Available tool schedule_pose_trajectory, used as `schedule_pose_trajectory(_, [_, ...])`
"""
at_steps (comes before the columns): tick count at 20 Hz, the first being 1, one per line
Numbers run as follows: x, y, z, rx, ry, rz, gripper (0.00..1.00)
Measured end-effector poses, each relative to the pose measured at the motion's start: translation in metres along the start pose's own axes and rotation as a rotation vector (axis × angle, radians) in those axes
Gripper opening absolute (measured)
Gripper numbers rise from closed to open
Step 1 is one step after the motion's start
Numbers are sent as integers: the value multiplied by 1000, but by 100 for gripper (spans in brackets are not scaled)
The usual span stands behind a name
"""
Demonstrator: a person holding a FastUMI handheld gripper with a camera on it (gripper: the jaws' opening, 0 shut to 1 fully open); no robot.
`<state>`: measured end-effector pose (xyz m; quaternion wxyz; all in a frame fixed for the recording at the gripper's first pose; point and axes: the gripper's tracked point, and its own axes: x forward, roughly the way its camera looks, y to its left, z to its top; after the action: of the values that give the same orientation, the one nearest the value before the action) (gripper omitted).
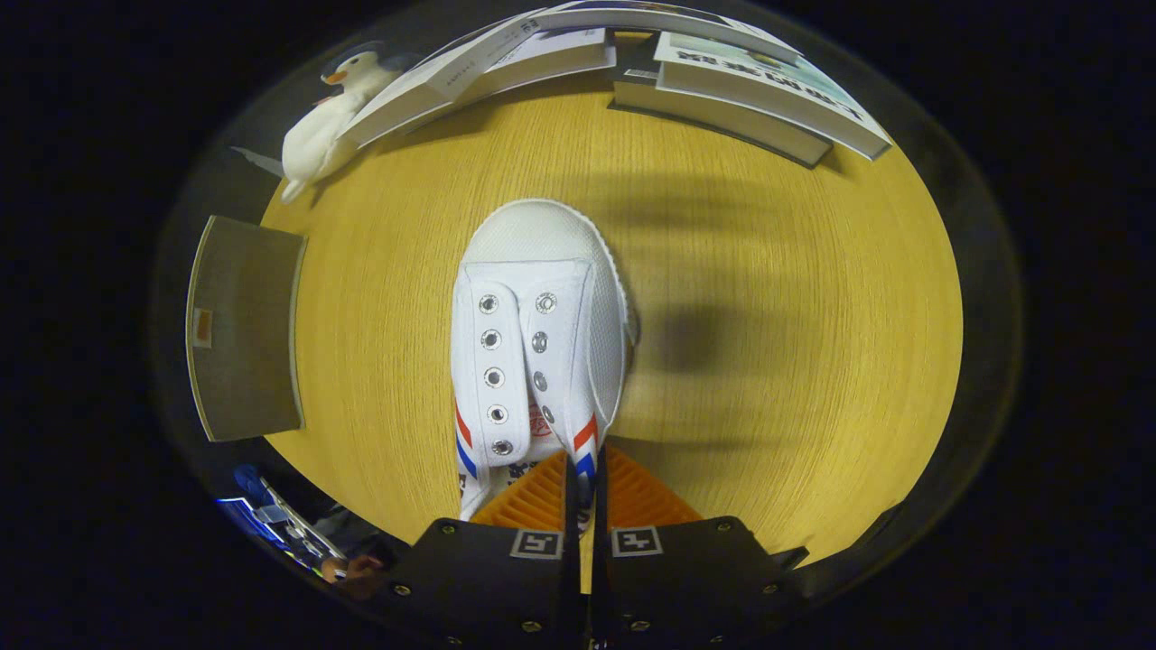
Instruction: Open the storage box then place both shoes into the box .Put the left shoe in first, then the right shoe, with the right side of both shoes facing outward in a uniform manner.
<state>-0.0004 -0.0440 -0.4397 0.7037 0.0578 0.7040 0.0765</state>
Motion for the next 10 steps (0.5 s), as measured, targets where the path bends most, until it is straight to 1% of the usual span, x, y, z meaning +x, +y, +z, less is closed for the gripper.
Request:
schedule_pose_trajectory(3, [-5,17,-7,36,40,86,5])
schedule_pose_trajectory(4, [-9,22,-8,29,45,101,5])
schedule_pose_trajectory(7, [-25,36,-12,-17,39,97,5])
schedule_pose_trajectory(10, [-43,64,-15,-21,47,157,5])
